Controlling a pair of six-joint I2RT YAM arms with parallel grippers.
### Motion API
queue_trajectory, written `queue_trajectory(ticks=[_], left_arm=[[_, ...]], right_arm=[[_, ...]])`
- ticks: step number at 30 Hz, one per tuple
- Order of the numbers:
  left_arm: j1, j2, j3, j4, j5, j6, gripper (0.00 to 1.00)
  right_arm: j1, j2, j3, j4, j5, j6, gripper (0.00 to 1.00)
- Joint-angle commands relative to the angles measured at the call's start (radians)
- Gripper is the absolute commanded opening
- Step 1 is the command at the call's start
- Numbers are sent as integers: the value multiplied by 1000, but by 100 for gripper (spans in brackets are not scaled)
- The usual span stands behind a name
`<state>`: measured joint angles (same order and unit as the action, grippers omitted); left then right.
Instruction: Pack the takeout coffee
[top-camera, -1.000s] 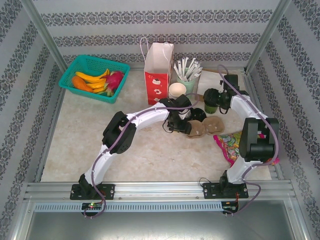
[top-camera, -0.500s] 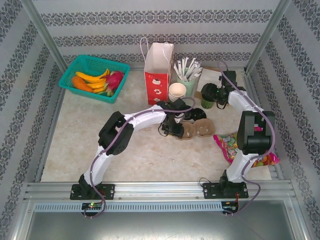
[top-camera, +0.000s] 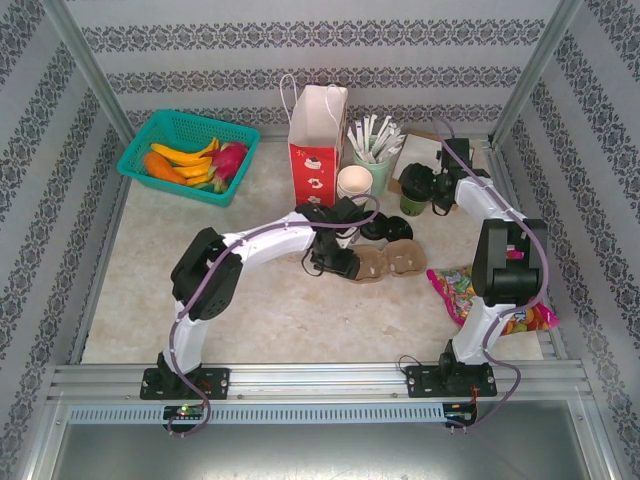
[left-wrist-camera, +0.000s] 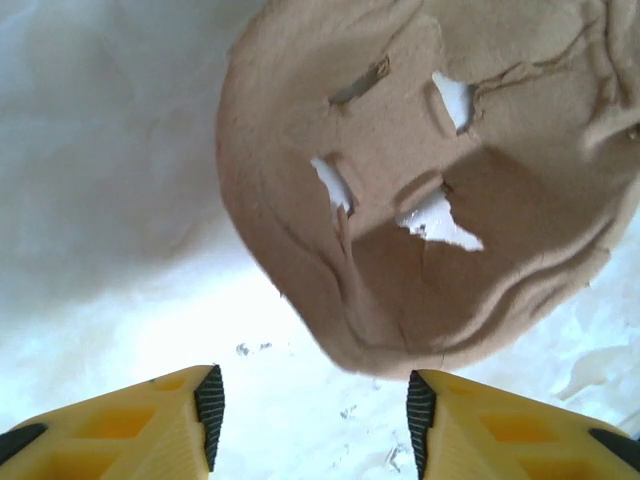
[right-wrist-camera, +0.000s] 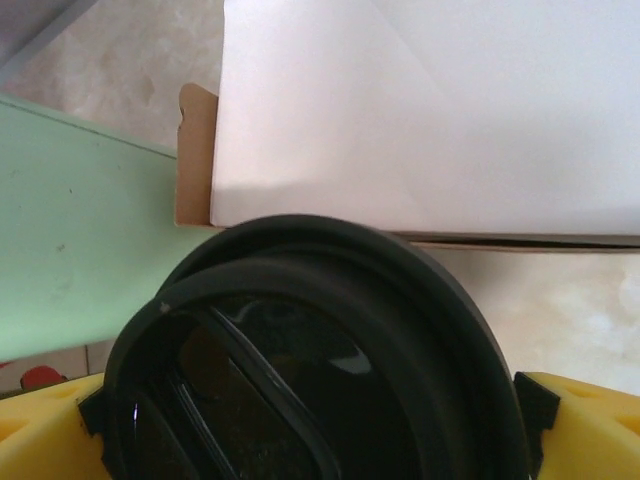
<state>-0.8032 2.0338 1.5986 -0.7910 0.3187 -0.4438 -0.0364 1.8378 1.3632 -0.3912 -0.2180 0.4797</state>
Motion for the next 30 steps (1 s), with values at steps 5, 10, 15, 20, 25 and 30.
queue_trajectory(ticks=[5, 10, 15, 20, 25, 30], left_arm=[[25, -158, -77, 54, 25, 55, 64], [66, -259, -119, 97, 67, 70, 73], [150, -376, -121, 133, 61, 41, 91], [263, -404, -22, 90, -20, -125, 100], [317, -389, 52, 99, -82, -289, 100], [322, -375, 126, 117, -174, -464, 100]], right_arm=[[8, -130, -22, -94, 54, -79, 98], [9, -199, -38, -133, 58, -83, 98], [27, -361, -129, -168, 42, -26, 98], [103, -542, -281, -196, 28, 38, 98], [171, -687, -407, -181, 48, 125, 98], [195, -750, -461, -156, 69, 166, 98]])
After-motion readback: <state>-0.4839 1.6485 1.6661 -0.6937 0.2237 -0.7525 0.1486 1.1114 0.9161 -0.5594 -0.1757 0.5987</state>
